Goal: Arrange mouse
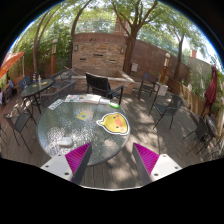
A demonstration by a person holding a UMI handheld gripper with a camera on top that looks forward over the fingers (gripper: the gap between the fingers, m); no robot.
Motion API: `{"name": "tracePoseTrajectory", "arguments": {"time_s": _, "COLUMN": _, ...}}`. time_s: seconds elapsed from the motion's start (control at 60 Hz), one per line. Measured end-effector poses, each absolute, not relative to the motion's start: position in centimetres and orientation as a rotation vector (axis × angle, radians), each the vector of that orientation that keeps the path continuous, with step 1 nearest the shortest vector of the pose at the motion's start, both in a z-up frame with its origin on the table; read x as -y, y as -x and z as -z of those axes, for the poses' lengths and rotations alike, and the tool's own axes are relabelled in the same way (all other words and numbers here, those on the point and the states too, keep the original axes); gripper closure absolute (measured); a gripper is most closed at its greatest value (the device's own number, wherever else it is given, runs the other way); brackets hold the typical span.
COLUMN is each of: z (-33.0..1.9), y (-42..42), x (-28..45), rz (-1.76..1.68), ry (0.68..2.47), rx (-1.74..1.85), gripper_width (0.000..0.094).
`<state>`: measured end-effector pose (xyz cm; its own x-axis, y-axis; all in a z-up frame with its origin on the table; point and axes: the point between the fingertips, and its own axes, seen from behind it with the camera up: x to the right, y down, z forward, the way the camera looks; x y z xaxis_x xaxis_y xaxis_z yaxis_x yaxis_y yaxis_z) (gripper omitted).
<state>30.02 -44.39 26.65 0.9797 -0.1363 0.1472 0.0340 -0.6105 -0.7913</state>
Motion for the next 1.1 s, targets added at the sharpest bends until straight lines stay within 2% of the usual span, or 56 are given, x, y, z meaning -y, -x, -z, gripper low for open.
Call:
{"name": "tracePoseTrajectory", "arguments": {"time_s": 0.1, "z": -26.1, "y": -29.7, "x": 44.9, "rz": 0.238, "ry": 2.231, "rx": -0.074, "gripper_width": 0.0096}}
{"name": "tracePoseTrajectory", "arguments": {"time_s": 0.117, "z": -25.0, "y": -30.5, "x": 45.5, "rz": 0.234, "ry": 2.232, "rx": -0.074, "gripper_width": 0.0097}}
{"name": "tracePoseTrajectory", "arguments": {"time_s": 0.2, "z": -23.8, "y": -30.3, "x": 45.9, "rz": 0.222, "ry": 2.251, "rx": -0.079, "gripper_width": 0.0099}}
{"name": "tracePoseTrajectory", "arguments": {"time_s": 0.5, "z": -12.5, "y": -25.8, "x": 47.3, "rz": 0.152, "ry": 2.347, "rx": -0.018, "gripper_width": 0.0101}}
{"name": "tracePoseTrajectory", "arguments": {"time_s": 0.667, "z": -5.6, "y": -19.5, "x": 42.7, "rz": 0.072, "ry": 2.359, "rx": 0.039, "gripper_width": 0.0104}}
{"name": "tracePoseTrajectory", "arguments": {"time_s": 0.8, "z": -1.7, "y": -15.3, "x": 37.2, "rz": 0.034, "ry": 2.326, "rx": 0.085, "gripper_width": 0.0105}}
{"name": "tracePoseTrajectory", "arguments": {"time_s": 1.0, "z": 1.5, "y": -11.2, "x": 30.1, "rz": 0.037, "ry": 2.295, "rx": 0.165, "gripper_width": 0.0097}}
{"name": "tracePoseTrajectory", "arguments": {"time_s": 1.1, "z": 1.6, "y": -10.0, "x": 27.8, "rz": 0.032, "ry": 2.282, "rx": 0.18, "gripper_width": 0.011}}
